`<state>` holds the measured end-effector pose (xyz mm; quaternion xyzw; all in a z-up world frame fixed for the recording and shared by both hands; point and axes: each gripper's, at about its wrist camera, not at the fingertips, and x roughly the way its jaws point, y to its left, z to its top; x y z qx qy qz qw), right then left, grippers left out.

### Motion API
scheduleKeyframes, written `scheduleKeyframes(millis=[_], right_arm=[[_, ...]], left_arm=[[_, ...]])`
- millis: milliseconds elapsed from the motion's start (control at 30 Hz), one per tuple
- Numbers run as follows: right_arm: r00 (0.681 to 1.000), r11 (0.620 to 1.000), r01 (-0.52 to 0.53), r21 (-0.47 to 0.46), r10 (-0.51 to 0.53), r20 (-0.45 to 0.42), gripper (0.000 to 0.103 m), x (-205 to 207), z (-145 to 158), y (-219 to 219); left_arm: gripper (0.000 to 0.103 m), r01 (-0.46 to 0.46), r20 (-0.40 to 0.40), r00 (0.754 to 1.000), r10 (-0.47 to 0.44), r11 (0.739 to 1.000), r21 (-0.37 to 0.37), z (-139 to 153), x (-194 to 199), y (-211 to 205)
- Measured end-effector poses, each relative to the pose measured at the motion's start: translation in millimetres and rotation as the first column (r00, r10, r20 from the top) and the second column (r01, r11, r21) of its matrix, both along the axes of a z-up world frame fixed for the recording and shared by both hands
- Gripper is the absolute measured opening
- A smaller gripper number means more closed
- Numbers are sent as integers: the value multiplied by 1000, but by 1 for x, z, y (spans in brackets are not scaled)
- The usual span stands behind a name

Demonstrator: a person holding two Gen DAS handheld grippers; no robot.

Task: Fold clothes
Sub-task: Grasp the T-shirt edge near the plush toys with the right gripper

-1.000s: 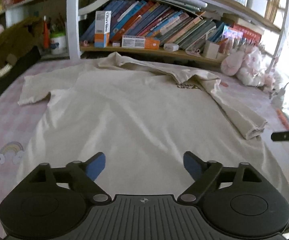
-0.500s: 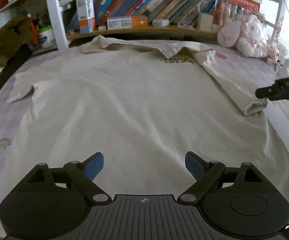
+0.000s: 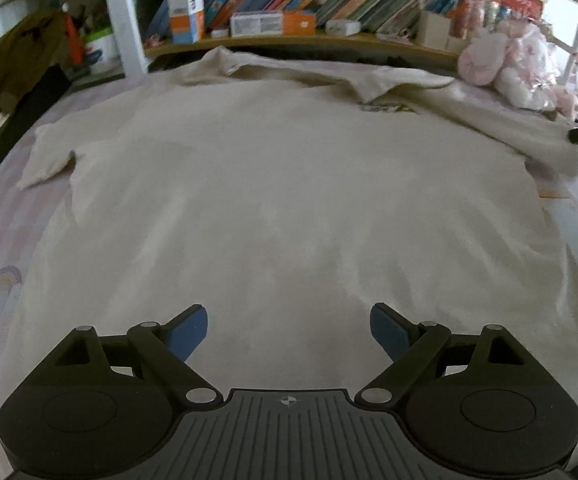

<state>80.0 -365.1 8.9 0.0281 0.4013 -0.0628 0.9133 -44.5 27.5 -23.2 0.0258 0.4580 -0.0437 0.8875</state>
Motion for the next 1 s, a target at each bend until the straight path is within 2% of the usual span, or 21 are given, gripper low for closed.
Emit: scheduleKeyframes(millis=[67, 133, 333, 533, 633, 733, 833, 900, 1000], right_arm=[[999, 998, -4, -63, 2, -33, 4, 19, -8, -12], [999, 996, -12, -87, 7, -53, 4, 32, -17, -18], [1000, 987, -2, -162, -3, -30, 4, 67, -25, -28], [999, 986, 6, -166, -14, -49, 4, 107, -31, -37], [997, 978, 29, -208, -43, -65, 4, 117, -39, -37], [997, 978, 64, -201, -72, -37, 8, 110, -33, -39], [996, 985, 90, -147, -87, 23, 19, 87, -12, -41], [996, 991, 76, -111, -70, 57, 21, 66, 4, -35], [999, 999, 6, -39, -4, 53, 28, 35, 14, -17]], left_arm=[[90, -13, -8, 1000, 13, 1000, 3, -2, 0, 4], [90, -22, -13, 1000, 22, 1000, 9, -3, 0, 7], [90, -21, -36, 999, 22, 1000, 23, -8, -2, 10], [90, -15, -23, 1000, 16, 1000, 26, -6, -1, 12], [90, -12, -16, 1000, 13, 1000, 28, -5, -1, 13], [90, -10, -9, 1000, 10, 1000, 30, -4, -1, 15], [90, -7, -3, 1000, 7, 999, 32, -3, -1, 16], [90, -7, 9, 1000, 7, 1000, 28, -2, 4, 20], [90, -11, 33, 999, 10, 1000, 16, 0, 16, 28]])
